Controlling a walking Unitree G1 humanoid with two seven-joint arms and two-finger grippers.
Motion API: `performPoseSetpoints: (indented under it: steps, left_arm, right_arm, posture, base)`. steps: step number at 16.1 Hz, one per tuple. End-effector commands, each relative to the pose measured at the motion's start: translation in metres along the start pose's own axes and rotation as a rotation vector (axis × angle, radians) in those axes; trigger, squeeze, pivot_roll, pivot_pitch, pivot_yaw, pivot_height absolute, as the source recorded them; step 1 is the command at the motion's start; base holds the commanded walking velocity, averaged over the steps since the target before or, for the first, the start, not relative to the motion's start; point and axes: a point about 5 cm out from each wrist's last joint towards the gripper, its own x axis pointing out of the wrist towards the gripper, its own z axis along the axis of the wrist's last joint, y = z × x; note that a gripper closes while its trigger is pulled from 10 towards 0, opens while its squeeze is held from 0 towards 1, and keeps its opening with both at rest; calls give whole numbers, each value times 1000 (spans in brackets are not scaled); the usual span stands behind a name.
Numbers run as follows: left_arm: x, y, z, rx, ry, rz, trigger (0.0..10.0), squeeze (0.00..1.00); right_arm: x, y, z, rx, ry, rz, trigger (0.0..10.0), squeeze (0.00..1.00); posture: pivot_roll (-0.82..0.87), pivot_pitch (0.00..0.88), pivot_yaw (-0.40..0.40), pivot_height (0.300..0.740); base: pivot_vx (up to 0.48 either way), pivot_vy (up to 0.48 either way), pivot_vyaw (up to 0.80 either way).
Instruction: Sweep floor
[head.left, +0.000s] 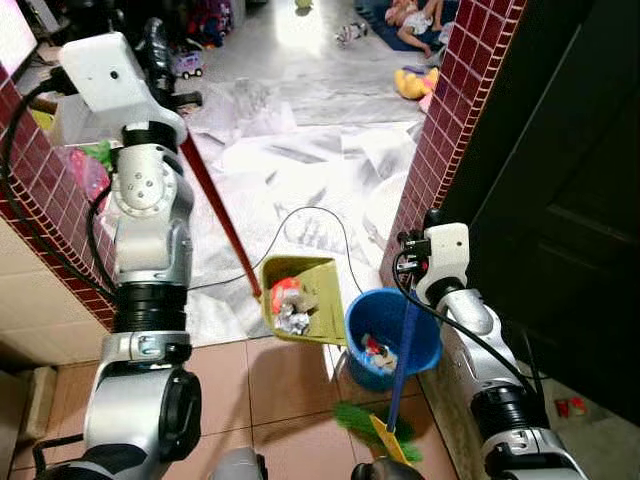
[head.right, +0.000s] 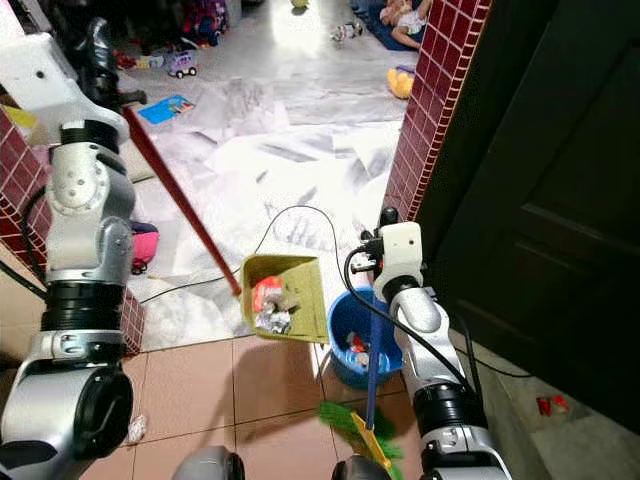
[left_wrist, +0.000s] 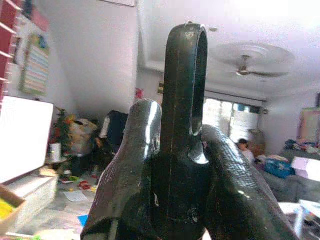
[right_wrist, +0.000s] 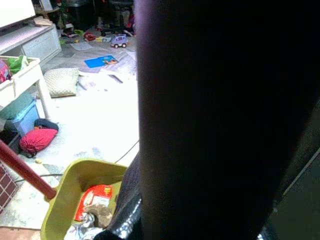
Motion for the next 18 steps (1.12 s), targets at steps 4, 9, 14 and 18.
performPoseSetpoints:
  steps: [4, 9, 14, 18]
  left_arm:
    - [18, -1, 44, -23, -177, 10, 10000, 0]
    - [17, -40, 39, -128, -168, -71, 10000, 0]
    - [12, -82, 27, -191, -119, -193, 10000, 0]
    - [7, -97, 21, -198, -111, -241, 10000, 0]
  right_arm:
    - [1, 1, 0, -3, 1, 9, 10000, 0]
    - [0, 0, 2, -8, -8, -7, 10000, 0]
    - [-28, -24, -4, -37, -25, -142, 10000, 0]
    - [-45, -31, -13, -37, 6, -182, 10000, 0]
  posture:
    - [-28, 0, 6, 740]
    - [-61, 0, 23, 740]
    - [-150, 0, 91, 740]
    - [-177, 0, 103, 740]
  base:
    - [0, 0, 0]
    - [0, 0, 0]
    - [0, 0, -564]
    - [0, 0, -600]
